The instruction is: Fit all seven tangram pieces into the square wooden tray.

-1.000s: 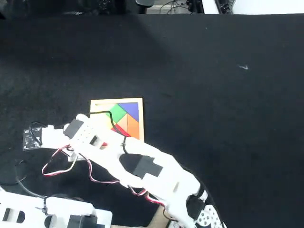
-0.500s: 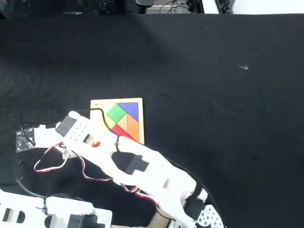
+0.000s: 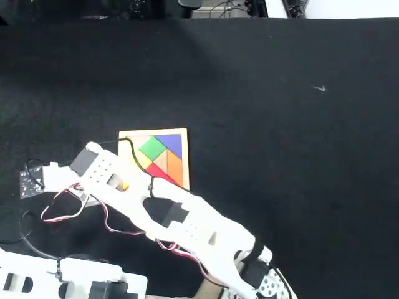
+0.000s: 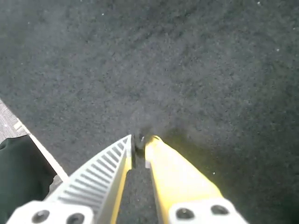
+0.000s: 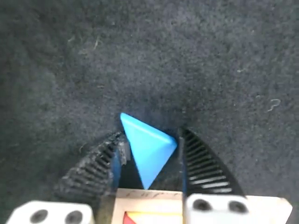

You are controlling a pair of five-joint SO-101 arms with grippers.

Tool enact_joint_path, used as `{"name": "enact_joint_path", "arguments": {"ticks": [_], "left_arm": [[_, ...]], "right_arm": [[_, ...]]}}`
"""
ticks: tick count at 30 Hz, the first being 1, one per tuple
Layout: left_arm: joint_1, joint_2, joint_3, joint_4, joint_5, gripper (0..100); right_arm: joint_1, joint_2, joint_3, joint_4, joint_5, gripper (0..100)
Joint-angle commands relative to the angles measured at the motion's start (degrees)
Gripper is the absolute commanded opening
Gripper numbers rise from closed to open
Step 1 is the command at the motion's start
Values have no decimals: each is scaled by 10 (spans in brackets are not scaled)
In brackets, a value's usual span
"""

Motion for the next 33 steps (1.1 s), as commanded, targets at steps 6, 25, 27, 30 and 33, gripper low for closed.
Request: {"name": "enact_joint_path", "arguments": {"ticks": [6, 25, 27, 30, 33], "left_arm": [[4, -9, -7, -8, 3, 66], [151, -14, 43, -7, 100, 66], [233, -14, 43, -7, 147, 66], [388, -14, 44, -8, 190, 66], [511, -11, 44, -10, 192, 63]], "right_arm": [[19, -29, -28, 7, 1, 110], [156, -295, -22, 150, -43, 110], [172, -311, -21, 169, -58, 109], [185, -338, -18, 173, -88, 109], [185, -366, 22, 167, -94, 110]]}}
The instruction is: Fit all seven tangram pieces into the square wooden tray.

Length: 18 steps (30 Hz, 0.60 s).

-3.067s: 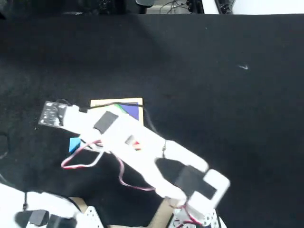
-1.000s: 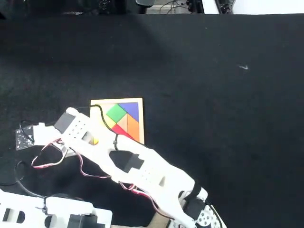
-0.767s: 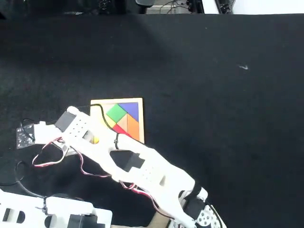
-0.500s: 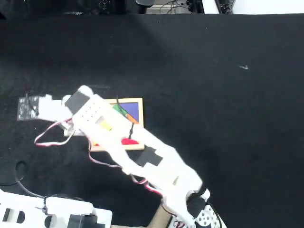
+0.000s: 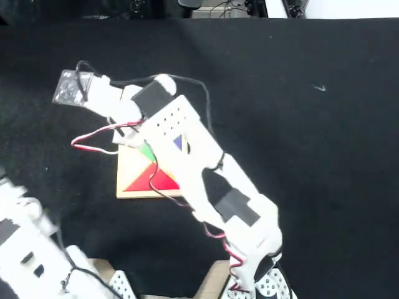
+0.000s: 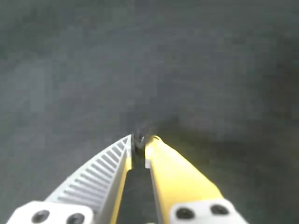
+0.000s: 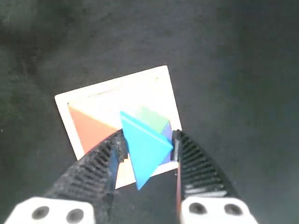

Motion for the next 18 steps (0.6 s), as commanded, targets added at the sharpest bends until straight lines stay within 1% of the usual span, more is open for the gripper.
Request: {"name": "enact_joint_path", "arguments": {"ticks": [1, 4, 6, 7, 8, 10, 13, 15, 18], "left_arm": [[150, -7, -1, -18, 13, 62], [156, -8, 13, -71, 17, 62], [155, -8, 34, -123, 17, 62], [155, -9, 48, -144, 17, 62], [155, -9, 57, -159, 18, 62], [153, -10, 60, -161, 37, 62], [123, -10, 60, -164, 67, 62], [100, -10, 60, -164, 76, 63], [92, -10, 60, -163, 76, 64]], "right_arm": [[8, -63, 38, -9, -11, 110], [10, -92, 144, -69, -21, 110], [12, -118, 226, -130, -44, 110], [18, -133, 268, -162, -67, 110], [25, -148, 306, -196, -102, 110], [45, -171, 378, -266, -198, 110], [84, -179, 454, -355, -322, 109], [95, -172, 480, -387, -363, 109], [85, -142, 488, -404, -418, 109]]}}
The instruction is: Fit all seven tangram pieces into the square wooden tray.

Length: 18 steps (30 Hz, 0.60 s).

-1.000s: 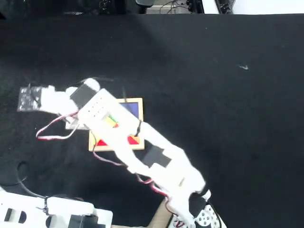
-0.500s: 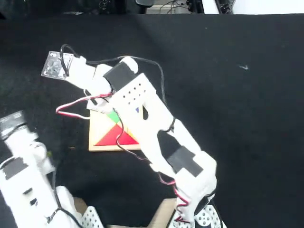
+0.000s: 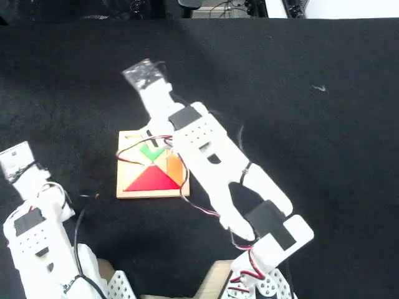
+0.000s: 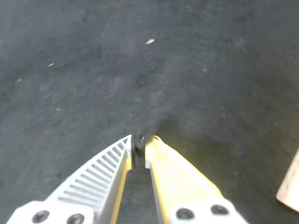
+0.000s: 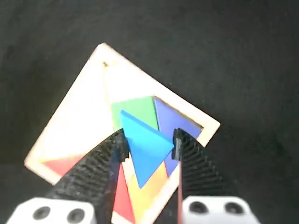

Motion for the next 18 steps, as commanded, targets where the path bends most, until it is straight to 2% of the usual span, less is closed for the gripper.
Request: {"name": "enact_joint_path", "arguments": {"ticks": [1, 10, 13, 18], "left_arm": [[-12, -8, 0, -7, 6, 64], [-14, -8, 0, -6, 5, 65], [-14, -8, 0, -6, 4, 65], [-10, -8, 0, -9, 4, 66]], "right_arm": [[-9, 9, -4, -34, -81, 109], [-36, 161, -124, -33, -370, 113], [-33, 204, -177, -4, -419, 113], [-36, 231, -278, 99, -463, 110]]}}
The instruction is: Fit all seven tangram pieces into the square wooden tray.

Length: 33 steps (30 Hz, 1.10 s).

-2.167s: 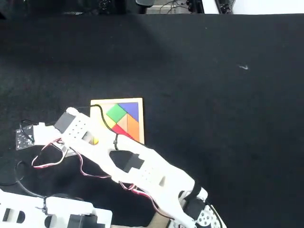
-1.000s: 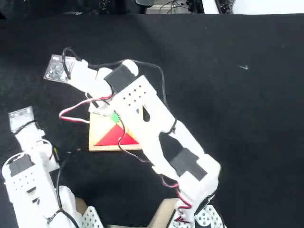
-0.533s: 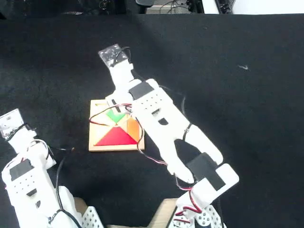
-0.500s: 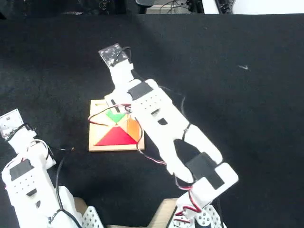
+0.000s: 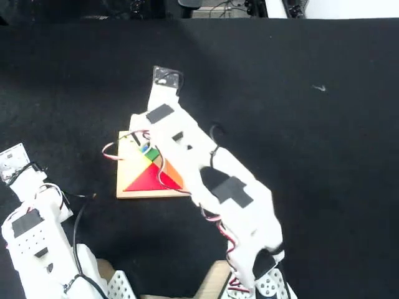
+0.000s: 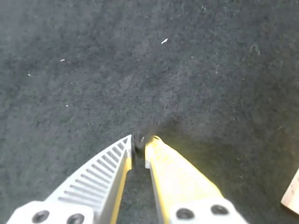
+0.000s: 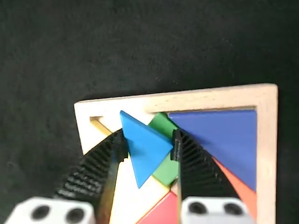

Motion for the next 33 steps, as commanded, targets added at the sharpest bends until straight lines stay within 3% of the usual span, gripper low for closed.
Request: {"name": "enact_joint_path", "arguments": {"ticks": [1, 10, 16, 18, 23, 28, 30, 33], "left_arm": [[-1, -8, 0, -10, 4, 66], [-1, -8, 0, -10, 4, 66], [-1, -8, 0, -10, 4, 66], [-1, -8, 0, -10, 4, 66], [-1, -8, 0, -10, 4, 66], [-1, -8, 1, -9, 4, 66], [-1, -8, 1, -8, 4, 66], [-1, -8, 1, -8, 4, 66]], "right_arm": [[-12, 0, -89, 62, -33, 110], [-26, 28, -120, 95, -49, 121], [-54, 31, -153, 132, -46, 293], [-55, 29, -158, 135, -39, 302], [-53, 27, -189, 149, 55, 242], [-26, 11, -254, 303, 159, 5], [-13, 19, -247, 344, 216, 46], [19, 53, -204, 340, 291, 10]]}}
